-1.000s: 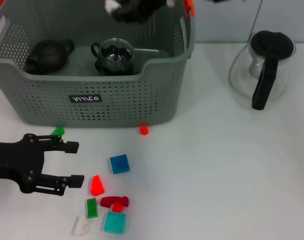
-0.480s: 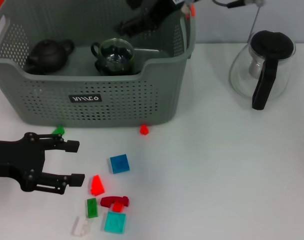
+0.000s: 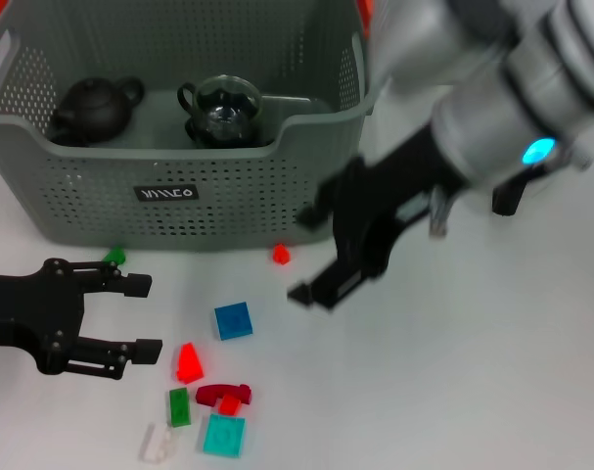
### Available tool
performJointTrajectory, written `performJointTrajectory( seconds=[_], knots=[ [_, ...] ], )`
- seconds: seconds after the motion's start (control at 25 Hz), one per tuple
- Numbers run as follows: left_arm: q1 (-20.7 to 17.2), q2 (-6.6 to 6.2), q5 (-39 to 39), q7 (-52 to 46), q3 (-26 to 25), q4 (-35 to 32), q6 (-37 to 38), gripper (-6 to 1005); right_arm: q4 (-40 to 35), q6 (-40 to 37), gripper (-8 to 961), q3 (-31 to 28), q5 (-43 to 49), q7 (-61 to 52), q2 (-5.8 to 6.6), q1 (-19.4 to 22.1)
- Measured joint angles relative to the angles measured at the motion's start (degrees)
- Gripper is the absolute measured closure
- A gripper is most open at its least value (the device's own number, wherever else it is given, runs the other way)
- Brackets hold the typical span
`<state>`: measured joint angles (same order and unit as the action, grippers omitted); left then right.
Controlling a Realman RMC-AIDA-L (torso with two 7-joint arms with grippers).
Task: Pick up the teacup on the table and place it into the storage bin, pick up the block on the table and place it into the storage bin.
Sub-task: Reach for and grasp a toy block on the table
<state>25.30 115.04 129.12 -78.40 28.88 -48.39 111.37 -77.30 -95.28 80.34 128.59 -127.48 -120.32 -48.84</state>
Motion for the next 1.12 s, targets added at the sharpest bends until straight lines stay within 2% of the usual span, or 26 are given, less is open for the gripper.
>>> performJointTrajectory(
  seconds=[0.16, 0.32, 0.44, 0.6, 0.8, 1.12],
  knots=[
    [0.2, 0.00, 0.0, 0.0, 0.1, -0.1, -0.1, 145, 9.0, 6.4, 66, 6.9, 1.2, 1.0, -0.10, -1.6],
    [0.2, 0.01, 0.0, 0.0, 0.0, 0.0, -0.3, 145, 17.1, 16.5, 65, 15.3, 0.9, 3.1, -0.48, -4.1],
    [0.2, 0.01, 0.0, 0.0, 0.0, 0.2, -0.5, 145, 21.5, 24.8, 65, 21.8, -0.5, 3.5, -0.64, -5.5],
    [0.1, 0.05, 0.0, 0.0, 0.0, 0.3, -0.5, 144, 25.5, 33.2, 71, 27.5, -3.5, 4.3, -0.73, -6.7],
    [-0.1, 0.10, 0.0, 0.0, -0.1, 0.3, -0.5, 144, 29.8, 40.3, 72, 31.3, -8.2, 6.7, -0.96, -7.5],
    [-0.1, 0.10, -0.1, 0.1, -0.1, 0.3, -0.5, 144, 33.7, 44.6, 71, 33.4, -13.8, 10.4, -1.26, -7.9]
  ],
)
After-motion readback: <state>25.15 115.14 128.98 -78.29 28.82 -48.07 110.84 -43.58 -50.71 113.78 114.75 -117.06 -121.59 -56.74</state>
